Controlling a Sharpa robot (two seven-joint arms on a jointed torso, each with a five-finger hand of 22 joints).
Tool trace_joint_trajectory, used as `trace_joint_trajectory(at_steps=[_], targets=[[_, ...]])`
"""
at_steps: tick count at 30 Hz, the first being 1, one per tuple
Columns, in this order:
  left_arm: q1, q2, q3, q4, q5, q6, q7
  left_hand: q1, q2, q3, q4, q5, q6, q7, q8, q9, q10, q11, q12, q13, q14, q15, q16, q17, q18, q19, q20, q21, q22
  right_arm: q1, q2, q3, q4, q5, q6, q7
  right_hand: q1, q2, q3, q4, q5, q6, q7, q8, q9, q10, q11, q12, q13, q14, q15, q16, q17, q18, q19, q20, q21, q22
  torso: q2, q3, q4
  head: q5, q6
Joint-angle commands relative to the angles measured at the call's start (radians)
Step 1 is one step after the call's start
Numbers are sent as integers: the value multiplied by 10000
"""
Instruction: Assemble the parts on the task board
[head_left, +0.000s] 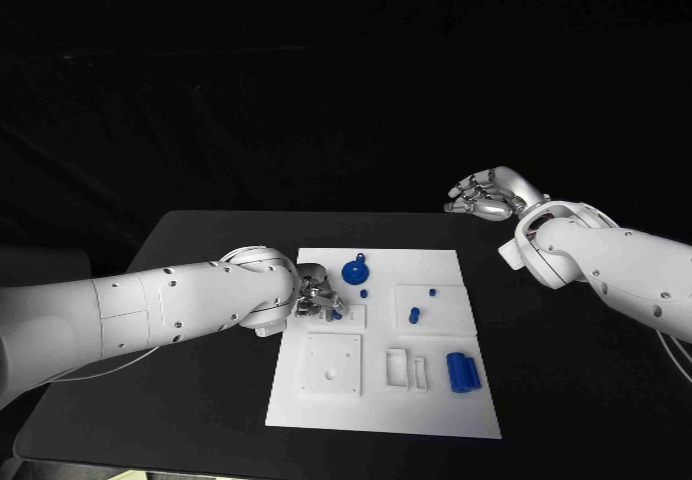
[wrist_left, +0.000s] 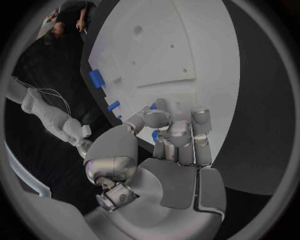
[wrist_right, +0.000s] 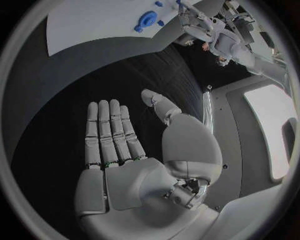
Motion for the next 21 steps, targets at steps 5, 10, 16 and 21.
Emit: trace_joint_trajectory(at_steps=[5,10,16,21], targets=[[-6,26,3,24,-11,85,52,-76,-379,-42,178,-236,1213,-464,-12,-31,-231,-161,20,-51,232,-301,-83,-10,118,-68,-1158,44,149,7,-1,4,33,-10,138,108,57,55,-78,-6,64,-41,15,49,-13,67,-14,-7,-19,-85,-17,51,-25,118,-33,72,-43,8,2,0,1,-14,0],[-6,24,3,31,-10,112,60,-47,-528,-46,181,-231,1201,-462,-8,-40,-231,-158,15,-72,224,-299,-94,-14,126,-75,-1161,42,149,7,3,4,36,-9,148,106,55,49,-84,-9,66,-45,16,46,-16,62,-12,-7,-30,-93,-16,57,-38,118,-38,73,-49,12,1,2,4,-19,-2],[-6,19,3,56,-6,118,59,-54,-740,-77,230,-281,1196,-459,2,-51,-226,-153,13,-99,223,-294,-101,-16,130,-75,-1161,42,147,7,0,4,28,-7,145,108,53,50,-88,-9,68,-48,17,45,-18,60,-10,-6,-39,-99,-14,63,-49,119,-41,75,-54,15,0,-1,0,-17,-10],[-7,3,4,46,-6,114,51,-78,-882,-109,292,-320,1195,-460,10,-59,-222,-153,14,-117,227,-294,-103,-16,134,-72,-1161,39,142,7,-3,4,29,-5,142,113,50,52,-92,-8,70,-49,18,44,-20,58,-9,-4,-46,-103,-12,69,-59,119,-42,77,-57,18,1,0,0,-22,-14]])
